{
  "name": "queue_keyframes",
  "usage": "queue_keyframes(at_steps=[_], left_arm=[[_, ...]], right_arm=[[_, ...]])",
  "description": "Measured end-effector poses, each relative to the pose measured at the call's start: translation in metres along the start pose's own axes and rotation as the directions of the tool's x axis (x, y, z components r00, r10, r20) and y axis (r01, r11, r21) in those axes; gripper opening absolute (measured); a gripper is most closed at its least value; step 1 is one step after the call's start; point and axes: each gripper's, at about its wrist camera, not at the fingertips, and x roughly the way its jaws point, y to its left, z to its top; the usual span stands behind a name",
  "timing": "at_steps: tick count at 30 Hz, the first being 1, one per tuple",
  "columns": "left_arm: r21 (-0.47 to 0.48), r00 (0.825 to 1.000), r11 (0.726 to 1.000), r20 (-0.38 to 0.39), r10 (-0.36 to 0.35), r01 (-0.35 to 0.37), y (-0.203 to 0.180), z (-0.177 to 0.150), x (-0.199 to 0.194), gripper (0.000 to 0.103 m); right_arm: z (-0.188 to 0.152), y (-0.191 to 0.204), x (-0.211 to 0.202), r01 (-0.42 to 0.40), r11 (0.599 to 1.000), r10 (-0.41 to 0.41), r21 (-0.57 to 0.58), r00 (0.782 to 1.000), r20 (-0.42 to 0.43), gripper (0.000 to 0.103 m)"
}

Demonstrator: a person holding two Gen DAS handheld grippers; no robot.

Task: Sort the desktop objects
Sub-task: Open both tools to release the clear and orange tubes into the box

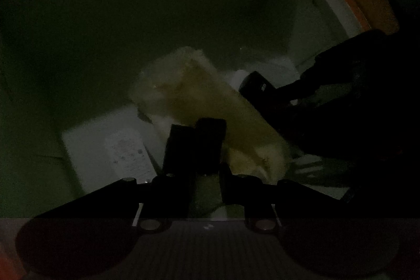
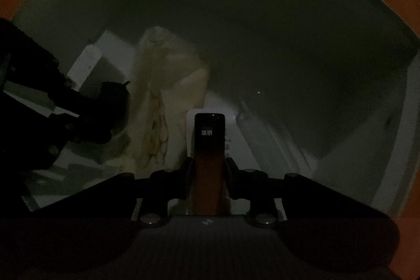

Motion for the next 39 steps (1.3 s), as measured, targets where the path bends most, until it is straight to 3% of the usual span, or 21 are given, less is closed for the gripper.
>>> queue_keyframes(at_steps=[6,7,9,10,11,15,39], left_arm=[[0.003,1.000,1.000,0.015,-0.012,0.012,-0.005,-0.002,0.002,0.023],[0.005,0.999,1.000,0.023,-0.022,0.022,-0.005,-0.002,0.001,0.031],[0.010,0.998,0.999,0.042,-0.035,0.035,-0.007,-0.003,-0.002,0.057],[0.008,0.998,1.000,0.055,-0.023,0.022,-0.006,-0.003,-0.004,0.082],[0.005,0.998,1.000,0.067,-0.010,0.010,-0.006,-0.002,-0.006,0.089],[-0.029,0.997,0.999,0.076,-0.020,0.022,0.000,-0.004,-0.010,0.091],[-0.029,0.996,0.999,0.081,-0.024,0.026,0.000,0.001,-0.012,0.091]], right_arm=[[-0.004,0.010,0.001,0.083,0.995,-0.081,-0.063,0.996,0.038,0.059],[-0.004,0.009,0.001,0.081,0.995,-0.079,-0.051,0.996,0.035,0.059],[-0.004,0.005,0.001,0.069,0.997,-0.068,-0.026,0.997,0.029,0.060],[-0.005,0.003,0.002,0.064,0.998,-0.064,-0.012,0.998,0.026,0.061],[-0.005,0.002,0.002,0.059,0.998,-0.059,0.002,0.998,0.022,0.061],[-0.003,-0.002,0.000,0.050,0.999,-0.051,0.021,0.999,0.020,0.061],[-0.004,-0.003,-0.008,0.064,0.998,-0.064,-0.008,0.997,0.031,0.062]])
